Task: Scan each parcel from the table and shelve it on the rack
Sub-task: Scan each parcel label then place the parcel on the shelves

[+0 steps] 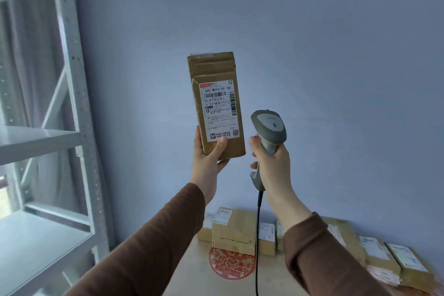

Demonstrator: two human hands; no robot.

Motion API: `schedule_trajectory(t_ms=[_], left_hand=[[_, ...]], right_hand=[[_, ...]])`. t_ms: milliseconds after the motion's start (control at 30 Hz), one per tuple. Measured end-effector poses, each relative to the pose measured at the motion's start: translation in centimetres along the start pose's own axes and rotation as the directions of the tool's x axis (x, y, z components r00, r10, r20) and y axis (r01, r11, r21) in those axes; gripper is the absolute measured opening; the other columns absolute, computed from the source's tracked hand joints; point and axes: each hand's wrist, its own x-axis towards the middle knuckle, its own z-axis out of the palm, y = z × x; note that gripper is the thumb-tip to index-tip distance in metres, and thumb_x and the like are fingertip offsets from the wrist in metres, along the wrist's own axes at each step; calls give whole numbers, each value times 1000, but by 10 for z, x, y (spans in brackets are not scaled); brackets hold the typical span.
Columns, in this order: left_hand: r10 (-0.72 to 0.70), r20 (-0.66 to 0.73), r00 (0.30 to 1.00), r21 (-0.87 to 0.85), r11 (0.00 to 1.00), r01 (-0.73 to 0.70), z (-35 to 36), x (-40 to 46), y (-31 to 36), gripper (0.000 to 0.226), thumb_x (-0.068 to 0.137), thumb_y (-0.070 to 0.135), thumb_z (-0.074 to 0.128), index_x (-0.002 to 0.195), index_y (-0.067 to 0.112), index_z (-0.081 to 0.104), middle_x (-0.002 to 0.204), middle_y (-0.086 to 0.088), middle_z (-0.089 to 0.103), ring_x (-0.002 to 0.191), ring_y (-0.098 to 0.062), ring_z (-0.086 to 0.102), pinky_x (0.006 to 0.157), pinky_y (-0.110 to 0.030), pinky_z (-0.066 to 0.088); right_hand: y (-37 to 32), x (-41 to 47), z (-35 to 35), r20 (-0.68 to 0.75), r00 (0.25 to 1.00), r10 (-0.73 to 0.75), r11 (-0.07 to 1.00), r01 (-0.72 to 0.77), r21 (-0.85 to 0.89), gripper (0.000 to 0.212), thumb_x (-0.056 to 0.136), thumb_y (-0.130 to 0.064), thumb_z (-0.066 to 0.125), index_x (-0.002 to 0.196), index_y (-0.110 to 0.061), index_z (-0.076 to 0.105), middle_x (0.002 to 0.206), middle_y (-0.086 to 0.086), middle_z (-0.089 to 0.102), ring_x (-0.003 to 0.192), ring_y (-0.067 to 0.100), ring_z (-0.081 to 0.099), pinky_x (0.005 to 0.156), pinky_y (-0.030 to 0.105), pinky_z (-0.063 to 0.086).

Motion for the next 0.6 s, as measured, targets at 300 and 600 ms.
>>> schedule_trajectory(t_ms=[300, 600], left_hand=[[71, -192, 979, 126, 991, -47, -118, 15, 106, 71, 94, 33, 73, 154, 39, 36, 139, 0, 63, 124, -24, 66, 101, -41, 58], [68, -304, 950, 305, 952, 30, -250, 36, 218, 65, 96, 44, 71, 151, 42, 35, 138, -1, 65, 115, -24, 72, 96, -43, 60]], right_hand=[[23, 4, 166, 372, 922, 107, 949, -206, 237, 22, 90, -36, 77, 112, -36, 70, 118, 5, 74, 116, 29, 67, 107, 44, 51], [20, -23, 342, 562, 825, 67, 873, -321, 368, 19, 96, -24, 70, 114, -28, 68, 120, 12, 72, 120, 35, 63, 94, 32, 54]])
